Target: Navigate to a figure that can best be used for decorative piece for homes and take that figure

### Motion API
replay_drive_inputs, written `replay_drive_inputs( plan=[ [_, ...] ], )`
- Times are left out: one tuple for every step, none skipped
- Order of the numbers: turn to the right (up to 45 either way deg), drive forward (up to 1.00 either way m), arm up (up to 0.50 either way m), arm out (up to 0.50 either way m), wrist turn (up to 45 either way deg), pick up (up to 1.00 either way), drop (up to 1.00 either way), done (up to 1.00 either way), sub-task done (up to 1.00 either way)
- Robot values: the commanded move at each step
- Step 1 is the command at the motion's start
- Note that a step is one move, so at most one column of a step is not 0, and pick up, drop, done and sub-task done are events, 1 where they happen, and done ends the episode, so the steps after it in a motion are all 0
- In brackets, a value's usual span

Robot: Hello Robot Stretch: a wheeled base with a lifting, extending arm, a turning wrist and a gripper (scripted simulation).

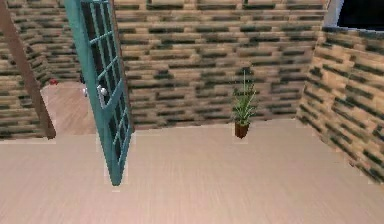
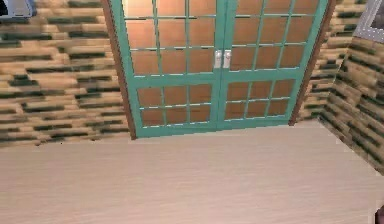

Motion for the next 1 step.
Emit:
replay_drive_inputs(
  plan=[
    [45.0, 0.0, 0.0, 0.0, 0.0, 0.0, 0.0, 0.0, 0.0]
  ],
)
